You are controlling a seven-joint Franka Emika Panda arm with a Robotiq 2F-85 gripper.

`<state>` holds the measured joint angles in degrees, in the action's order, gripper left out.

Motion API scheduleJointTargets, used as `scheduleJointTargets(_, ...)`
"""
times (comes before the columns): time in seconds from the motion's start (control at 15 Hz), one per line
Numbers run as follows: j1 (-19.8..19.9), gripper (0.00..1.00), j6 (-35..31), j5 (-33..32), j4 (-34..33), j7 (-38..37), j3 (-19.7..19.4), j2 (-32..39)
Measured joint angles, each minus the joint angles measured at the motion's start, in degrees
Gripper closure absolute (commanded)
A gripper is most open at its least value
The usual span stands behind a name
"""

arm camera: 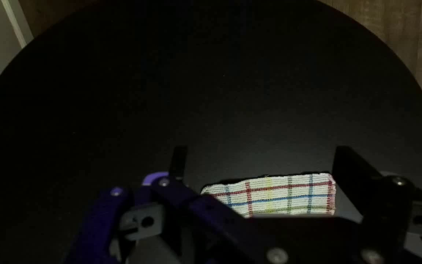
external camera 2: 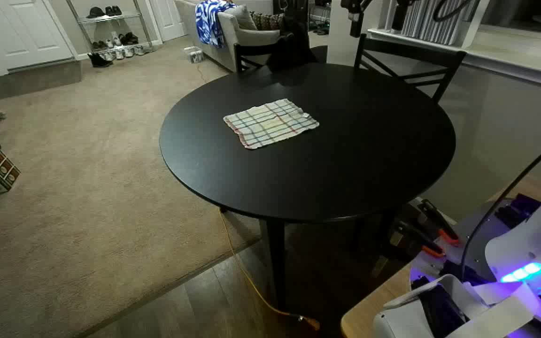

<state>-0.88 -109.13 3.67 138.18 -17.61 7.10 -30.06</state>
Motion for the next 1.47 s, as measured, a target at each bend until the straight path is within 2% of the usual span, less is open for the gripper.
scheduleJointTargets(0.93,0.0,0.00,0.0,0.0,0.0,0.0,0.0,0.0)
scheduleJointTargets(1.47,0.3,0.00,-1.1,0.0,-0.3,0.0,-1.3,3.7)
